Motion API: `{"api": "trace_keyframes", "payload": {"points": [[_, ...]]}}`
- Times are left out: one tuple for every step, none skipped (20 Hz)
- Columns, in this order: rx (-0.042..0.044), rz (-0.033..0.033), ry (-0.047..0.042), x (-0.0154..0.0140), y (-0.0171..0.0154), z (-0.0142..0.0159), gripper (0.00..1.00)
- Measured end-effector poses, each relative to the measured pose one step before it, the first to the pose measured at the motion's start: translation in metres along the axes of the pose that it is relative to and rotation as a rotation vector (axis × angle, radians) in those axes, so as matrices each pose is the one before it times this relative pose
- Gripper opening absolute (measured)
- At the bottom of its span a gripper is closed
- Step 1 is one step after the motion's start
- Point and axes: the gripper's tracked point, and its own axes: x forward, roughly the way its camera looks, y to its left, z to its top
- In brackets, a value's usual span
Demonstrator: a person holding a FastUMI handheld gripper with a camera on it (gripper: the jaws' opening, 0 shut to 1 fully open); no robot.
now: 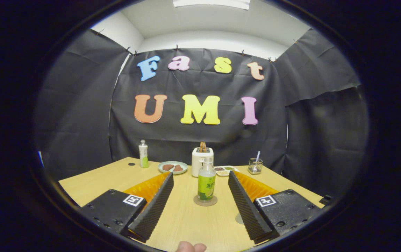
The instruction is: Take the bottle from table, then pour the juice into the cup, finally place the bottle on the coaster
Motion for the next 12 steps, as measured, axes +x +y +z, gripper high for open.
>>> {"api": "trace_keyframes", "payload": {"points": [[0.00356, 0.00194, -0.00213, -0.00386, 0.00086, -0.00018, 1.00], [0.00380, 0.00083, -0.00426, -0.00265, -0.00046, 0.00075, 1.00], [0.00389, 0.00343, -0.00893, -0.00294, 0.00050, 0.00230, 1.00], [0.00316, 0.00222, -0.00741, -0.00195, 0.00102, 0.00185, 1.00], [0.00615, 0.00557, -0.00527, -0.00113, 0.00159, 0.00188, 1.00], [0.00695, 0.00552, -0.00116, 0.00035, 0.00189, -0.00045, 1.00], [0.00447, 0.00740, -0.00026, -0.00015, 0.00189, -0.00042, 1.00], [-0.00180, 0.00241, 0.00011, 0.00036, 0.00163, 0.00068, 1.00], [-0.00490, -0.00248, 0.00149, -0.00044, -0.00045, 0.00036, 1.00], [-0.00258, -0.00009, 0.00032, -0.00058, -0.00017, -0.00087, 1.00], [0.00159, 0.00000, -0.00010, -0.00027, 0.00036, 0.00037, 1.00], [0.00171, -0.00587, 0.00088, 0.00038, -0.00167, -0.00116, 1.00]]}}
